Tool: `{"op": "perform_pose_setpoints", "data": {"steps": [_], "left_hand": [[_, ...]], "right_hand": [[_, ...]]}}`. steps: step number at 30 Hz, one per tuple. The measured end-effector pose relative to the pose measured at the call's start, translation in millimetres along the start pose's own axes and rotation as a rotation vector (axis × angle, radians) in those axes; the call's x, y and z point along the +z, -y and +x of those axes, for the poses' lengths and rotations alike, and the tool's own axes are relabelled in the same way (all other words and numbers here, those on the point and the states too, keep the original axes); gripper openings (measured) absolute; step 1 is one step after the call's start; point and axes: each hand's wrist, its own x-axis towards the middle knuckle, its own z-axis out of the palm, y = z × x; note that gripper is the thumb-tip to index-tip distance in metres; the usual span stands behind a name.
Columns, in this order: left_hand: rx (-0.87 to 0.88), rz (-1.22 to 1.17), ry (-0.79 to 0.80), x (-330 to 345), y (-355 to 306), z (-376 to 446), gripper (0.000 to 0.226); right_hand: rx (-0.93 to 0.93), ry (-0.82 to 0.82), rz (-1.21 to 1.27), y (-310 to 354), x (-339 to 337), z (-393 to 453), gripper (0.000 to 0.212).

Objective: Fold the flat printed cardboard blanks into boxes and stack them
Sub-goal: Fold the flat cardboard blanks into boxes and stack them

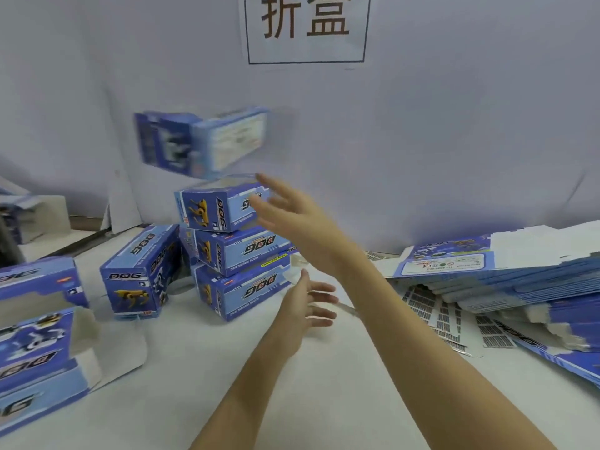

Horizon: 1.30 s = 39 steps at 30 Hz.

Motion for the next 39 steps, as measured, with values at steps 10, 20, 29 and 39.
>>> {"op": "perform_pose_setpoints", "data": {"steps": [10,20,29,39], "left_hand": [[0.059,0.059,-0.070,-3,-1,2,0.037],[0.034,0.085,-0.056,-2,-2,1,0.039],[0.046,0.077,-0.056,-3,-4,-1,0.037],[0.335,0.116,-0.065,10,-5,-6,0.068]], "right_hand": [[0.247,-0.186,-0.921,-122,-69,-46,0.071],[0.392,-0.164,-1.932,-172,-174,-87,0.040],[-0.302,-0.306,-1.853,-148,-182,-84,0.032],[-0.651,-1.019,-0.749,-39,-147,-37,0.015]]}}
